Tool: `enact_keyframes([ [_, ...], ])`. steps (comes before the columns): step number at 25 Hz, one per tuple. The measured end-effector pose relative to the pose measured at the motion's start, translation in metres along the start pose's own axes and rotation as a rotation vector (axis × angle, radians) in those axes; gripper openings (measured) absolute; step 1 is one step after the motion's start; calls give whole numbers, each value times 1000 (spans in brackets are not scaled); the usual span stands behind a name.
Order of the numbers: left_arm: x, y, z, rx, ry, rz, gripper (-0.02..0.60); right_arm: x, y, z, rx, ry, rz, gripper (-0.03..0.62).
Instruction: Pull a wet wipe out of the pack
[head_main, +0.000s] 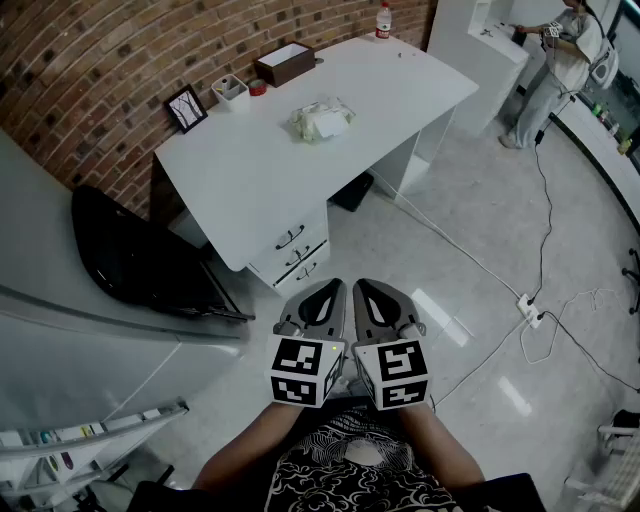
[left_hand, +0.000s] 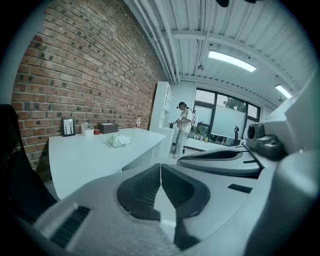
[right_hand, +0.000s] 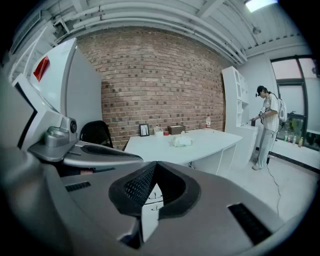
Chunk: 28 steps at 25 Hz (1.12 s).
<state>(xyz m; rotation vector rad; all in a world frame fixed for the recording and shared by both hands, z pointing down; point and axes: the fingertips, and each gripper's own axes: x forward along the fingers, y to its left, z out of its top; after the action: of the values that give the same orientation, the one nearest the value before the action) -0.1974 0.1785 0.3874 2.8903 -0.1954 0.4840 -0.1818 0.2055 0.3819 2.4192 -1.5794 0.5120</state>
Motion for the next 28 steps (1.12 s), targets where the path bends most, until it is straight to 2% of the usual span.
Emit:
enact_keyframes([
  [15, -3, 15, -7, -13, 20, -8, 17, 14, 17, -3, 1, 8, 21, 18],
  [22, 11, 21, -5, 3, 23, -2, 17, 28, 3, 1, 13, -3, 10, 20],
  [28, 30, 34, 0, 10, 31, 8, 17, 51, -5, 7, 19, -7, 34, 20],
])
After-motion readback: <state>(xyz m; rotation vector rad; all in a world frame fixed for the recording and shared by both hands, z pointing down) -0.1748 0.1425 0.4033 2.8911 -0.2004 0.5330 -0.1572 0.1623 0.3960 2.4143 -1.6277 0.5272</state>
